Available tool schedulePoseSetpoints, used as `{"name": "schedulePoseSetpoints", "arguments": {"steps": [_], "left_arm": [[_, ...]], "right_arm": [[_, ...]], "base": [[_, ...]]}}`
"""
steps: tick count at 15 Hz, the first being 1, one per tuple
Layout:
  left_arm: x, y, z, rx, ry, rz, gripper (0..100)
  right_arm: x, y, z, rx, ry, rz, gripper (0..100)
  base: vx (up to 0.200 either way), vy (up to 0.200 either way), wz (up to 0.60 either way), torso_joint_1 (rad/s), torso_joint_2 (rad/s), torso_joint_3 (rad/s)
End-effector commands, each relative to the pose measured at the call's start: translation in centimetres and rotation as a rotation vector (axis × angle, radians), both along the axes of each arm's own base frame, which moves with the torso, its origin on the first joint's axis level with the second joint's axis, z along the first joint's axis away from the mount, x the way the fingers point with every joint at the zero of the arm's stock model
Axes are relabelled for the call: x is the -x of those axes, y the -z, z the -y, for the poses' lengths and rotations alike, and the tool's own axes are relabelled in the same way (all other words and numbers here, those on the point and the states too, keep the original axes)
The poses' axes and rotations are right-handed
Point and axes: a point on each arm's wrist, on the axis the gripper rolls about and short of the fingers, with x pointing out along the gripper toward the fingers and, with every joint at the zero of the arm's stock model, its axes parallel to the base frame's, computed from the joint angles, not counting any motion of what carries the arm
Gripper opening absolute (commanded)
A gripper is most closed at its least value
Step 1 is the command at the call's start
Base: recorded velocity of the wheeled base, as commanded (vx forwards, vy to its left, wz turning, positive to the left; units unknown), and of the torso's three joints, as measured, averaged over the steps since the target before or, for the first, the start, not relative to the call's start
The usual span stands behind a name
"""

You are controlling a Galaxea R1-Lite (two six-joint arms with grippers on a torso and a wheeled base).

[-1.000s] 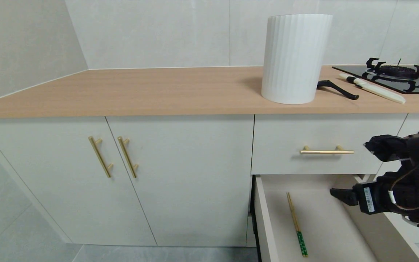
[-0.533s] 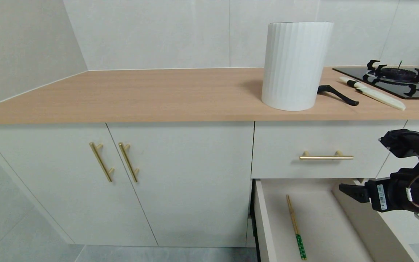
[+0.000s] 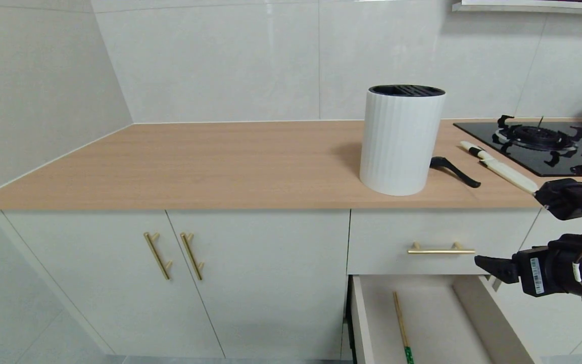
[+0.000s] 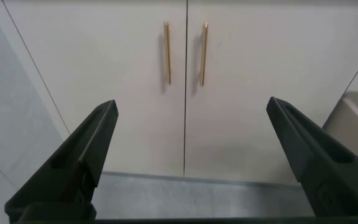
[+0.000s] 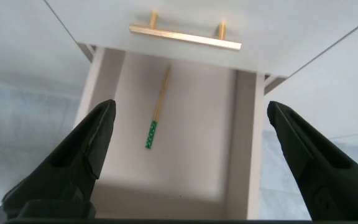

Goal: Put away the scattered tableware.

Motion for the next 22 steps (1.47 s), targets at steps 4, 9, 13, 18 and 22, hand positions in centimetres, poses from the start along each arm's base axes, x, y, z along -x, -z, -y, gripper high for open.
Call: {"name": "schedulePoseSetpoints", "arguments": {"steps": [4, 9, 13, 18, 22], "left_arm": [[0.0, 0.0, 0.0, 0.001, 0.000, 0.000, 100], [0.0, 0.0, 0.0, 0.001, 0.000, 0.000, 100], [0.0, 0.0, 0.0, 0.001, 0.000, 0.000, 100], [0.0, 0.0, 0.0, 0.001, 0.000, 0.000, 100], [0.0, 0.0, 0.0, 0.001, 0.000, 0.000, 100]], "right_arm": [[0.0, 0.1, -0.1, 0.001, -0.003, -0.003, 100], [0.2, 0.3, -0.1, 0.013, -0.017, -0.010, 100], [-2.7, -1.2, 0.7, 0.055, -0.066, 0.097, 100], [-13.7, -1.0, 5.4, 0.025, -0.191, 0.104, 100], [-17.9, 1.9, 6.8, -0.030, -0.227, 0.059, 100]], "base": [[0.000, 0.000, 0.00, 0.203, -0.48, -0.278], [0.000, 0.000, 0.00, 0.171, -0.39, -0.222], [0.000, 0.000, 0.00, 0.018, -0.04, -0.023], [0.000, 0.000, 0.00, 0.000, 0.00, 0.000], [0.000, 0.000, 0.00, 0.000, 0.00, 0.000]]}}
